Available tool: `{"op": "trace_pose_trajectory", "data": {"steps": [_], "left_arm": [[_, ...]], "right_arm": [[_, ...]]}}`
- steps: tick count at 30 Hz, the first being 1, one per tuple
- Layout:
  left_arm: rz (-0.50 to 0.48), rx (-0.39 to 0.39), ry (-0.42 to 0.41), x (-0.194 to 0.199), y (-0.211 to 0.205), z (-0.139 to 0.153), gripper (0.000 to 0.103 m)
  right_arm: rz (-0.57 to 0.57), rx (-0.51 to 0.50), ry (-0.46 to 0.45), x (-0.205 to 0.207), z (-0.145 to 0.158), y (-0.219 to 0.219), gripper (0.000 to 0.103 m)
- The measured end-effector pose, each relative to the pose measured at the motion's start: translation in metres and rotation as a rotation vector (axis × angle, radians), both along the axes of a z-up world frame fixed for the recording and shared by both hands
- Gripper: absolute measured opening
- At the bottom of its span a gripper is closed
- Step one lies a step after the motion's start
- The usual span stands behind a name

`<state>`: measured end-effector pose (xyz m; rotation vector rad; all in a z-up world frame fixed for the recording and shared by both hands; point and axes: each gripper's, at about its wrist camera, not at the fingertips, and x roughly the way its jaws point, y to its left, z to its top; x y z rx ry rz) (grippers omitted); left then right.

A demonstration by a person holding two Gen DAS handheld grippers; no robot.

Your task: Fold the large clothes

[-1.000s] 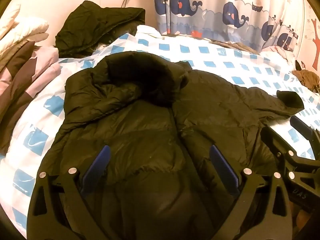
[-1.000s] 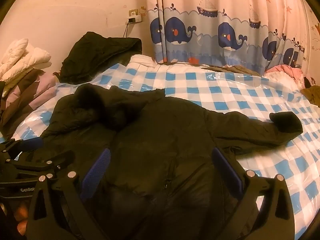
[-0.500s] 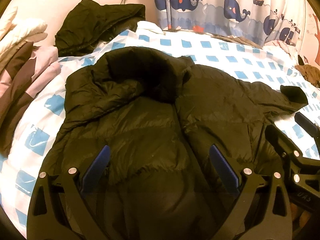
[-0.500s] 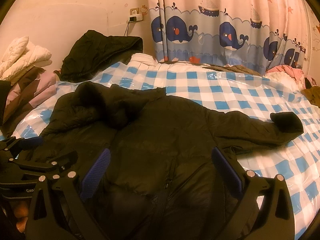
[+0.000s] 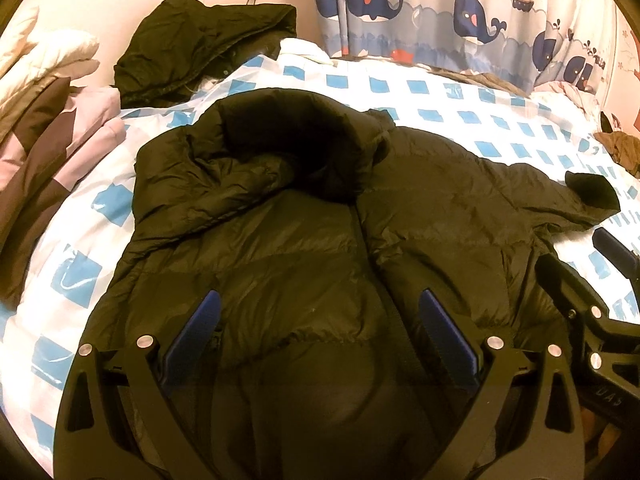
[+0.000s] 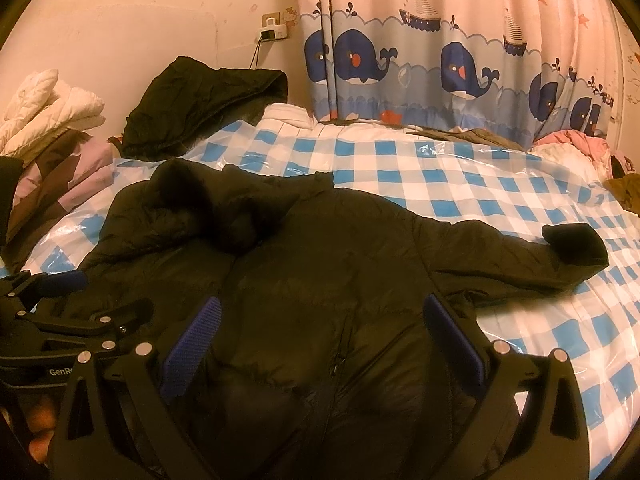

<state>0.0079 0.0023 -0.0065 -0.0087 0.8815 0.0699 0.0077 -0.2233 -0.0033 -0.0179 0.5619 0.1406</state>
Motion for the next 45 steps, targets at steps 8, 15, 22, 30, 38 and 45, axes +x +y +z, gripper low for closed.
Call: {"op": "trace_pose_trajectory", "data": {"steps": [8, 15, 22, 30, 38, 45], "left_arm": [[-0.005, -0.021, -0.060, -0.001, 0.003, -0.001, 0.095], [-0.010, -0.033, -0.059, -0.001, 0.004, -0.002, 0.095], [-0.011, -0.038, -0.057, -0.001, 0.003, -0.002, 0.095], [-0.007, -0.014, -0.047, -0.001, 0.006, -0.005, 0.095], [0.018, -0.057, -0.048, -0.014, 0.032, 0.011, 0.095], [0.037, -0.153, -0.020, -0.017, 0.050, 0.017, 0.095]], "right_arm": [[0.003, -0.001, 0.006, 0.001, -0.002, 0.002, 0.098], [0.002, -0.002, 0.007, 0.001, -0.003, 0.003, 0.098], [0.006, -0.006, 0.011, 0.001, -0.006, 0.003, 0.098], [0.022, -0.040, 0.014, 0.001, -0.009, 0.003, 0.098], [0.049, -0.017, 0.109, -0.032, 0.005, -0.051, 0.098], [-0.012, 0.082, 0.367, -0.088, -0.024, -0.131, 0.098]]}}
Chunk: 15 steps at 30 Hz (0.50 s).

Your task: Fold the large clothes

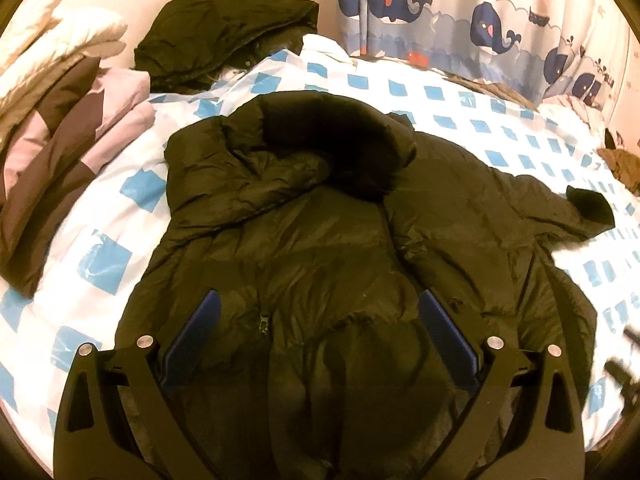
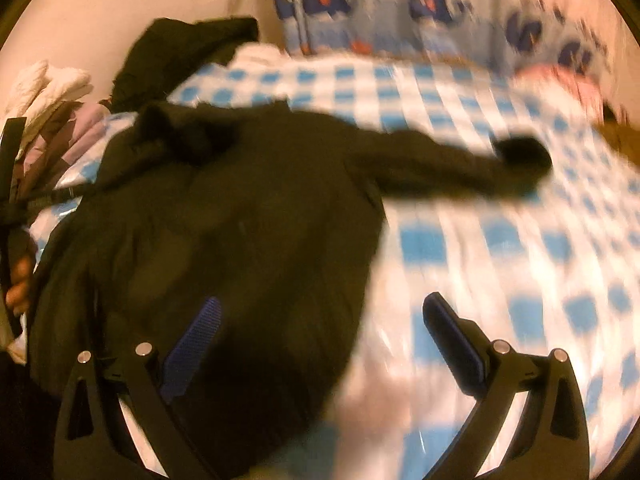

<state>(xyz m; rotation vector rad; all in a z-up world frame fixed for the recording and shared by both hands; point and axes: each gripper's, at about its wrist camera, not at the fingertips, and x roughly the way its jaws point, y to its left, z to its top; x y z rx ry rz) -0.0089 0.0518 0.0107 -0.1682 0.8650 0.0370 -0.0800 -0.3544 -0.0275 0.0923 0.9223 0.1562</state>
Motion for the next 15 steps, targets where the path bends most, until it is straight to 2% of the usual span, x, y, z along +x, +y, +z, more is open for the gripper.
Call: {"op": "trace_pose_trajectory", "data": {"steps": [5, 7, 11, 13, 14, 15], "left_arm": [[-0.011, 0.014, 0.006, -0.002, -0.002, 0.005, 0.095], [-0.012, 0.036, 0.004, -0.003, -0.003, 0.006, 0.095], [-0.009, 0.033, 0.006, -0.004, -0.002, 0.008, 0.095], [-0.005, 0.032, -0.001, -0.006, 0.001, 0.009, 0.095], [-0.002, 0.032, -0.003, -0.006, 0.003, 0.010, 0.095], [0.000, 0.028, -0.004, -0.007, 0.005, 0.011, 0.095]], "right_arm": [[-0.030, 0.237, 0.236, -0.014, -0.049, -0.023, 0.098], [0.010, 0.254, 0.243, -0.015, -0.056, -0.004, 0.098], [0.104, 0.194, 0.221, -0.008, -0.060, 0.035, 0.097], [0.127, 0.227, 0.214, -0.002, -0.064, 0.043, 0.095], [0.146, 0.271, 0.196, -0.001, -0.063, 0.042, 0.088], [0.159, 0.316, 0.183, -0.002, -0.059, 0.039, 0.050]]}}
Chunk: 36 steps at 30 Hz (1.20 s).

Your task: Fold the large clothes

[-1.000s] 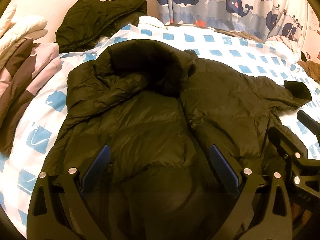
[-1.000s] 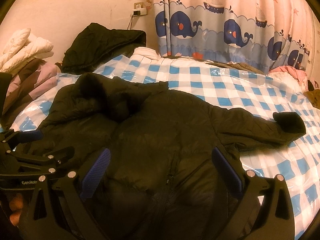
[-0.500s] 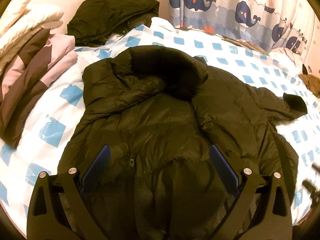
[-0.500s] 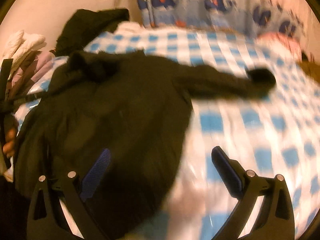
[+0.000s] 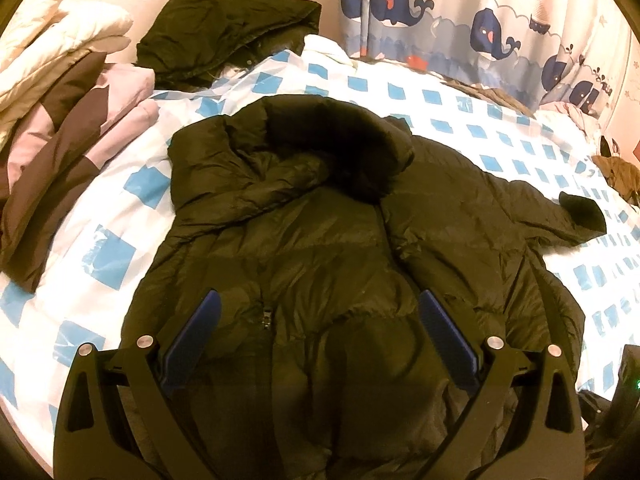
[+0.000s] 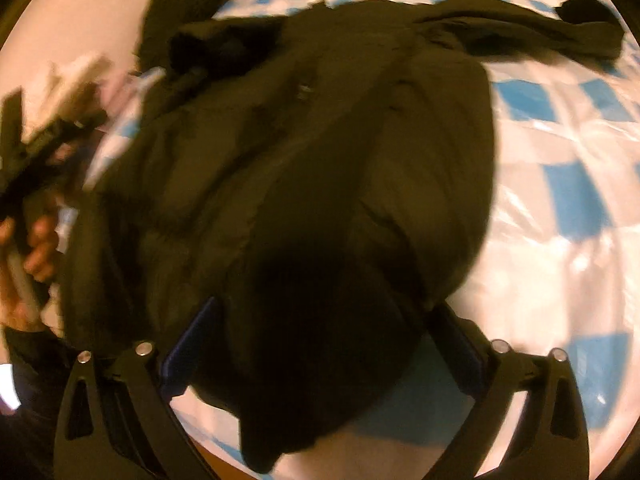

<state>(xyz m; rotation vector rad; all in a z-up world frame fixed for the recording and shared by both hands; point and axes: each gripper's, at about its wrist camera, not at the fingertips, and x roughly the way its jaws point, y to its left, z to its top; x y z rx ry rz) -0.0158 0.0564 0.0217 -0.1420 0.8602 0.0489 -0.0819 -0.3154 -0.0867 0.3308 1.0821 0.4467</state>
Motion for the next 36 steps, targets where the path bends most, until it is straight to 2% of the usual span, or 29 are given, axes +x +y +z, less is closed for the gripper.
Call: {"op": "trace_pose_trajectory", "data": {"steps": [1, 5, 9, 10, 11, 12, 14, 15, 17, 18, 19, 20, 22, 25, 26, 28, 29, 31, 33, 34, 35, 36], "left_arm": [[0.002, -0.006, -0.004, -0.001, 0.002, 0.002, 0.095], [-0.002, -0.035, -0.009, -0.005, 0.008, 0.006, 0.095], [-0.037, -0.078, 0.000, -0.005, 0.008, 0.007, 0.095], [-0.053, -0.091, 0.009, -0.004, 0.007, 0.006, 0.095], [-0.065, -0.100, 0.016, -0.003, 0.006, 0.005, 0.095], [-0.077, -0.107, 0.025, 0.000, 0.004, 0.003, 0.095], [-0.080, -0.096, 0.055, 0.006, -0.002, -0.005, 0.095], [-0.081, -0.096, 0.067, 0.009, -0.005, -0.008, 0.095], [-0.083, -0.100, 0.082, 0.013, -0.012, -0.014, 0.095], [-0.086, -0.100, 0.089, 0.016, -0.016, -0.015, 0.095], [-0.092, -0.097, 0.091, 0.018, -0.021, -0.018, 0.095], [-0.096, -0.090, 0.094, 0.020, -0.025, -0.021, 0.095], [-0.100, -0.085, 0.105, 0.025, -0.033, -0.027, 0.095], [-0.129, -0.090, 0.111, 0.033, -0.049, -0.032, 0.095], [-0.133, -0.072, 0.117, 0.036, -0.056, -0.035, 0.095], [-0.149, -0.073, 0.118, 0.039, -0.064, -0.037, 0.095], [-0.157, -0.067, 0.114, 0.041, -0.068, -0.038, 0.095], [-0.151, -0.056, 0.117, 0.044, -0.071, -0.041, 0.095], [-0.155, -0.063, 0.116, 0.046, -0.072, -0.043, 0.095], [-0.153, -0.060, 0.113, 0.047, -0.072, -0.044, 0.095], [-0.144, -0.055, 0.115, 0.049, -0.071, -0.047, 0.095], [-0.138, -0.060, 0.122, 0.049, -0.069, -0.050, 0.095]], "right_arm": [[0.007, 0.027, -0.007, -0.002, 0.003, -0.003, 0.019], [0.025, 0.055, -0.087, -0.024, 0.036, -0.016, 0.012], [0.008, 0.024, -0.182, -0.060, 0.095, -0.051, 0.011], [0.023, 0.003, -0.171, -0.062, 0.101, -0.052, 0.011], [0.065, -0.031, -0.120, -0.067, 0.099, -0.055, 0.011], [0.130, -0.091, -0.012, -0.071, 0.083, -0.052, 0.015], [0.145, -0.193, 0.129, -0.075, 0.046, -0.067, 0.033], [0.107, -0.208, 0.148, -0.073, 0.039, -0.080, 0.044], [-0.032, -0.136, 0.103, -0.065, 0.047, -0.122, 0.046], [-0.132, -0.087, 0.052, -0.057, 0.060, -0.150, 0.057], [-0.254, -0.091, -0.010, -0.045, 0.075, -0.178, 0.075], [-0.349, -0.127, -0.068, -0.029, 0.091, -0.200, 0.079], [-0.417, -0.228, -0.119, 0.012, 0.110, -0.227, 0.082], [-0.429, -0.501, -0.154, 0.110, 0.129, -0.248, 0.083], [-0.408, -0.661, -0.159, 0.155, 0.127, -0.247, 0.084], [-0.346, -0.872, -0.113, 0.221, 0.105, -0.243, 0.086], [-0.314, -0.902, -0.079, 0.236, 0.090, -0.257, 0.086], [-0.210, -0.850, 0.087, 0.287, 0.042, -0.275, 0.087], [-0.220, -0.840, 0.177, 0.299, 0.010, -0.304, 0.087], [-0.224, -0.795, 0.211, 0.302, 0.000, -0.314, 0.087], [-0.214, -0.769, 0.211, 0.302, -0.007, -0.321, 0.087], [-0.193, -0.749, 0.157, 0.300, -0.010, -0.323, 0.091]]}}
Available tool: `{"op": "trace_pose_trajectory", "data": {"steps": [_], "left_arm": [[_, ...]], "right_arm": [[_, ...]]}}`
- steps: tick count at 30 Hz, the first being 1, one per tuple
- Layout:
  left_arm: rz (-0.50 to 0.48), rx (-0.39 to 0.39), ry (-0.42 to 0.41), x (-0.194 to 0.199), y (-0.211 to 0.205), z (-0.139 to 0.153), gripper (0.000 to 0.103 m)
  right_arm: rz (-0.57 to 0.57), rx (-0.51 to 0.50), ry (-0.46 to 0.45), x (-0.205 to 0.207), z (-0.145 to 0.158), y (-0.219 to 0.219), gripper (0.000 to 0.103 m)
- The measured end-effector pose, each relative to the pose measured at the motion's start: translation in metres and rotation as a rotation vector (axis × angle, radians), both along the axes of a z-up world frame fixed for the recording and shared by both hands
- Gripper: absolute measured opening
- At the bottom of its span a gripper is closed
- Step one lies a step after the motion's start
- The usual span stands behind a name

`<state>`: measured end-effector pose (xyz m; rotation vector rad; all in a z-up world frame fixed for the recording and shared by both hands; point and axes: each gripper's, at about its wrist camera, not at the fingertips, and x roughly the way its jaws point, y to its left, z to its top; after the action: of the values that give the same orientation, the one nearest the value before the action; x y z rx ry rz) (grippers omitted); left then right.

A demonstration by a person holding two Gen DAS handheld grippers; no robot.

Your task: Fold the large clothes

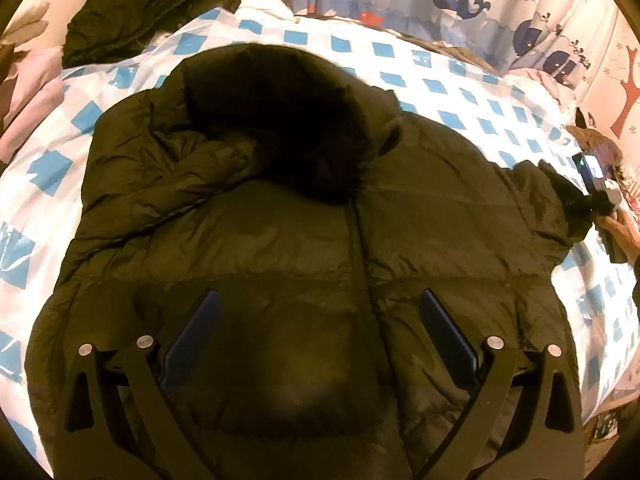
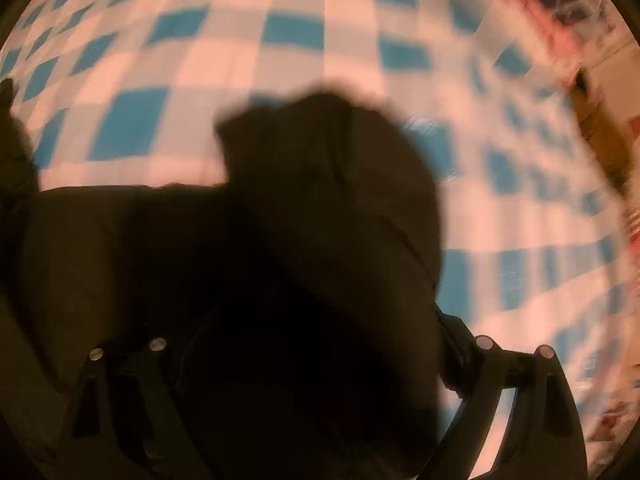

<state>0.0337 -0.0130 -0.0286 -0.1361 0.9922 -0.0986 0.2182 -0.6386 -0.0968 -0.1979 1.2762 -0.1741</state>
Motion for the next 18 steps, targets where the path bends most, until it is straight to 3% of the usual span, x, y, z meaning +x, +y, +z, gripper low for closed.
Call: {"op": "trace_pose_trajectory", "data": {"steps": [1, 5, 8, 9, 10, 12, 13, 16, 18], "left_arm": [[0.004, -0.011, 0.009, 0.001, 0.001, -0.003, 0.095], [-0.001, -0.030, 0.029, 0.005, -0.001, -0.011, 0.095], [0.000, -0.017, 0.028, 0.006, -0.005, -0.012, 0.095], [-0.003, -0.013, 0.025, 0.006, -0.007, -0.012, 0.095], [-0.005, -0.007, 0.025, 0.006, -0.008, -0.013, 0.095], [-0.009, -0.002, 0.027, 0.006, -0.009, -0.014, 0.095], [-0.011, -0.002, 0.029, 0.006, -0.009, -0.014, 0.095], [-0.008, -0.012, 0.032, 0.007, -0.008, -0.015, 0.095], [-0.008, -0.015, 0.031, 0.007, -0.007, -0.015, 0.095]], "right_arm": [[0.026, -0.005, -0.041, -0.006, -0.001, -0.002, 0.096], [0.082, -0.029, -0.105, -0.021, 0.003, -0.006, 0.096], [0.074, -0.091, -0.212, -0.026, 0.016, -0.007, 0.095], [0.031, -0.087, -0.243, -0.028, 0.024, -0.016, 0.085], [-0.017, -0.080, -0.270, -0.029, 0.032, -0.027, 0.054], [-0.067, -0.120, -0.279, -0.029, 0.041, -0.036, 0.028], [-0.066, -0.154, -0.281, -0.030, 0.045, -0.036, 0.020], [-0.028, -0.183, -0.257, -0.031, 0.043, -0.032, 0.018], [-0.014, -0.256, -0.224, -0.022, 0.034, -0.029, 0.022]]}}
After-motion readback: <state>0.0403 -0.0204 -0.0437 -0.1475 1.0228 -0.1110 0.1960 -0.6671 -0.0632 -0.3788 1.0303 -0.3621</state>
